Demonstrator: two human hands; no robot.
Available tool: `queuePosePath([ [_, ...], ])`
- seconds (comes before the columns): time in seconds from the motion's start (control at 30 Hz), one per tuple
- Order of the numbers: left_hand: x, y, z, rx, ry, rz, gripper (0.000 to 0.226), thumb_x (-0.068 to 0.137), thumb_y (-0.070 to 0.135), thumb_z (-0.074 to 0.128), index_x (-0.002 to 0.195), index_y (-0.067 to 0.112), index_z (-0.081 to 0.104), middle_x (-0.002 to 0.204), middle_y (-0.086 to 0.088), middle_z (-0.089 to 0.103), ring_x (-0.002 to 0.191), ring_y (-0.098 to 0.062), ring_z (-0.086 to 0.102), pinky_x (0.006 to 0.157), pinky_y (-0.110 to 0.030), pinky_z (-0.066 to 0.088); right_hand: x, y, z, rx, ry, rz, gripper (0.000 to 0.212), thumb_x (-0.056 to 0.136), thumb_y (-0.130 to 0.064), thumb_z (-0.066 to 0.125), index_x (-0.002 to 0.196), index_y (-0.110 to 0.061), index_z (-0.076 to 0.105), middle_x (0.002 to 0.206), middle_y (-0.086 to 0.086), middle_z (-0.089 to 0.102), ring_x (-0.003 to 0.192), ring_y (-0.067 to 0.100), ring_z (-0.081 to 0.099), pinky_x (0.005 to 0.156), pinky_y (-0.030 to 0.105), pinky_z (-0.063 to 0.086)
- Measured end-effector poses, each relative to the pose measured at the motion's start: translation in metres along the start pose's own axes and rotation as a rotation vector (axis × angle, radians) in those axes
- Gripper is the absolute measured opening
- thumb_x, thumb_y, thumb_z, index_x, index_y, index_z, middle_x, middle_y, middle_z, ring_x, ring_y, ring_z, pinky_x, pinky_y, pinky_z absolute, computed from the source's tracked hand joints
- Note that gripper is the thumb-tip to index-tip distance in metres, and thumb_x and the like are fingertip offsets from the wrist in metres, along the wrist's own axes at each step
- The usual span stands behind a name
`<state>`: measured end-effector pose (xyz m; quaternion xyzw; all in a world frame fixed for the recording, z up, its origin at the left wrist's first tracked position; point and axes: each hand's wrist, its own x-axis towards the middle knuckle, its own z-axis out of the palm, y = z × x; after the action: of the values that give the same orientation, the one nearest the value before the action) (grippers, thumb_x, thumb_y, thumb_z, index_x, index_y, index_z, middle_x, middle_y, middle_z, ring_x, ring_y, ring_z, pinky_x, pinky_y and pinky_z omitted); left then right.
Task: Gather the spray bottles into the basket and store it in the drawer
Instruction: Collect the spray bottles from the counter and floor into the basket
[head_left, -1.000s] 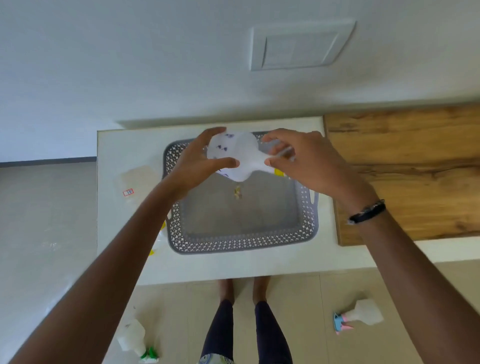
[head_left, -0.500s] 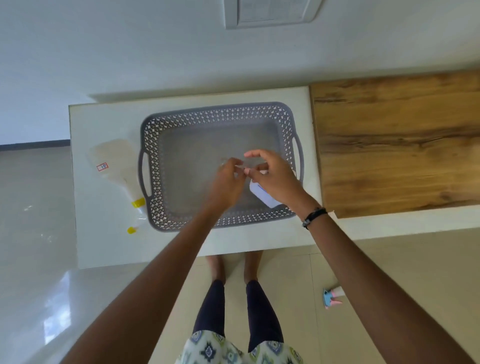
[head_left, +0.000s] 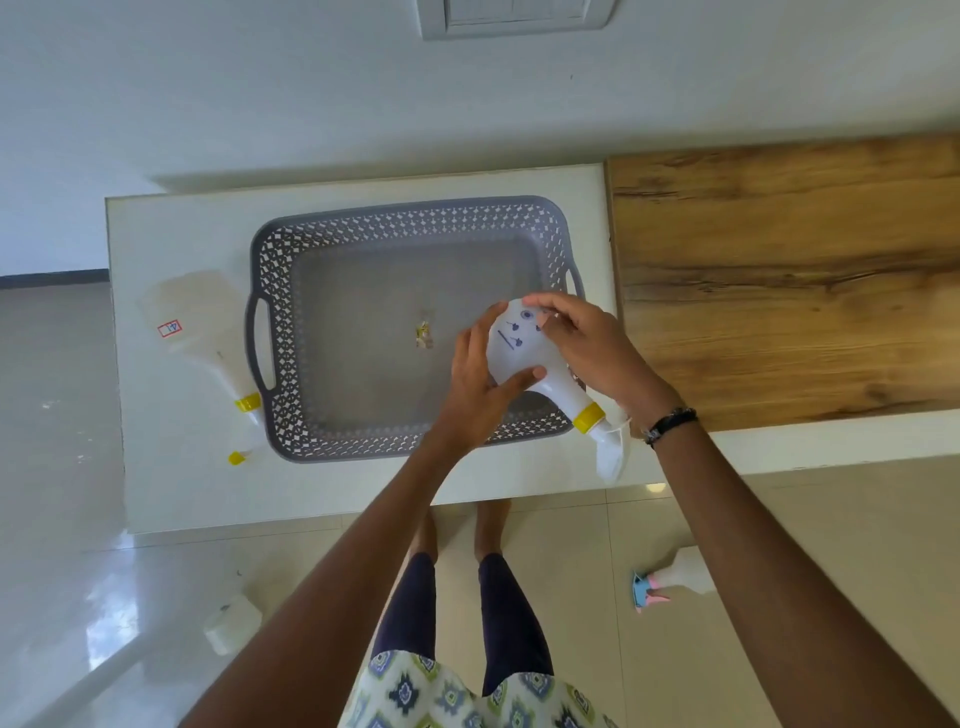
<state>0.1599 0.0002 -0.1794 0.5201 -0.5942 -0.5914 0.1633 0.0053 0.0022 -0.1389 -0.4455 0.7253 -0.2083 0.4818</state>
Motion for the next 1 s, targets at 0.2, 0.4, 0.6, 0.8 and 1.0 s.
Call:
queuePosePath([
  [0.2,0.016,0.011,-0.011,-0.446,0.001,-0.188,0.058,0.092,0.02,0.063,0.142,0.027,0.033,0.134,-0.002,0.046,0.119,-0.023,0.053,0.086,-0.042,0.059,0.014,-0.025,-0.03,0.104,-0.281,0.097,0.033,0.101,-0.019,0.041,0.132,-0.022,0.053,0.135,-0.001,0.052,0.111,0.012,0.053,0.087,0.023,0.05],
  [0.4,0.052,0.026,-0.021,-0.559,-0.038,-0.32,0.044,0.099,0.035,0.047,0.141,0.026,0.037,0.132,-0.003,0.049,0.116,-0.029,0.057,0.08,-0.035,0.061,0.042,-0.03,-0.072,0.219,-0.395,0.053,0.028,0.096,-0.009,0.05,0.121,-0.019,0.058,0.114,-0.005,0.064,0.093,-0.005,0.063,0.077,0.012,0.052],
  [0.6,0.083,0.038,-0.018,-0.637,0.08,-0.306,0.044,0.102,0.031,0.042,0.138,0.006,0.044,0.126,-0.009,0.054,0.119,-0.037,0.057,0.083,-0.041,0.06,0.057,-0.028,-0.065,0.009,-0.257,-0.098,0.057,0.083,-0.003,0.069,0.134,-0.021,0.05,0.135,0.002,0.055,0.121,0.024,0.052,0.103,0.023,0.045],
  [0.8,0.09,0.034,-0.011,-0.592,0.238,-0.323,0.038,0.102,0.026,0.043,0.133,0.004,0.05,0.127,-0.015,0.055,0.119,-0.035,0.056,0.064,-0.028,0.062,0.059,-0.017,-0.037,-0.217,0.053,-0.215,0.055,0.085,-0.013,0.069,0.135,-0.007,0.047,0.122,0.002,0.06,0.108,0.016,0.052,0.078,-0.009,0.03],
  [1.0,0.094,0.026,-0.013,-0.556,0.244,-0.349,0.039,0.102,0.026,0.044,0.135,0.006,0.047,0.136,-0.015,0.051,0.122,-0.032,0.054,0.073,-0.035,0.061,0.069,-0.002,-0.031,-0.254,0.135,-0.24,0.052,0.086,-0.008,0.066,0.135,-0.007,0.049,0.142,0.009,0.049,0.132,0.021,0.045,0.107,0.019,0.029],
])
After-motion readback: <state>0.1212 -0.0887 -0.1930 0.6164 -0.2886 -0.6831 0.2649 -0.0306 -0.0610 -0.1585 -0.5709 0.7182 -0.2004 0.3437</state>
